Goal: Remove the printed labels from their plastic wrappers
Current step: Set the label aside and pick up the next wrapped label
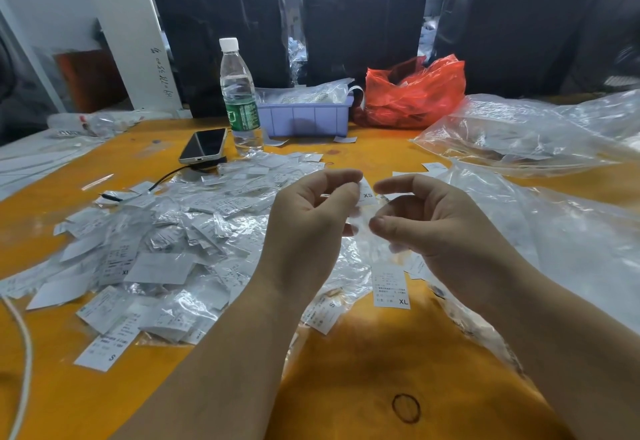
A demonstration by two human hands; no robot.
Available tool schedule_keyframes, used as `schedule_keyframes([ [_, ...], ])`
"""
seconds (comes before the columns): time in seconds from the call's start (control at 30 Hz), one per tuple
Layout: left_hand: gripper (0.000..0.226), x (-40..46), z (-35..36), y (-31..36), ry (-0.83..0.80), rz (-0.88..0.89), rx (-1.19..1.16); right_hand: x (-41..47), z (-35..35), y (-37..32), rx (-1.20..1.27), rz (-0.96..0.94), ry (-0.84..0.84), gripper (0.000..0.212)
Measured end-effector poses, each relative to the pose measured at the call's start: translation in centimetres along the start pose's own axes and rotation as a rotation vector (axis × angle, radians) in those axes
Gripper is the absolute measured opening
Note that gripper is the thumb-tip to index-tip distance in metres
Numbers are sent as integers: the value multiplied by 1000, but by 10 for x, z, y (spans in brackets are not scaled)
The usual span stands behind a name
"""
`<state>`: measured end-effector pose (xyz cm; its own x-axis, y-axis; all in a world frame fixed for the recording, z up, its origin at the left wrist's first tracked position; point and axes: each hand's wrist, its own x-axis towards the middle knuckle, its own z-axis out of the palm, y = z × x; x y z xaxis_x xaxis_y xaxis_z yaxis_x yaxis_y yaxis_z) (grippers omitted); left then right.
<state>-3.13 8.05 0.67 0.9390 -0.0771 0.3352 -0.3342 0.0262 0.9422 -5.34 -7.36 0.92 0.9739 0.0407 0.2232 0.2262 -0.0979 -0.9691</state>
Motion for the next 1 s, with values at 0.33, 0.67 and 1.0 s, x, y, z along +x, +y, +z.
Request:
schedule_keyframes([
  [0.33,32,2,-1,-1,-19,23,14,1,0,0,20,4,0,32],
  [0.67,32,-1,2,0,-102,-3,42,1,-2,1,-23,-21,10,21],
  [1.0,30,-1,2,-2,-120,6,59,2,-2,5,-31,-55,104,21],
])
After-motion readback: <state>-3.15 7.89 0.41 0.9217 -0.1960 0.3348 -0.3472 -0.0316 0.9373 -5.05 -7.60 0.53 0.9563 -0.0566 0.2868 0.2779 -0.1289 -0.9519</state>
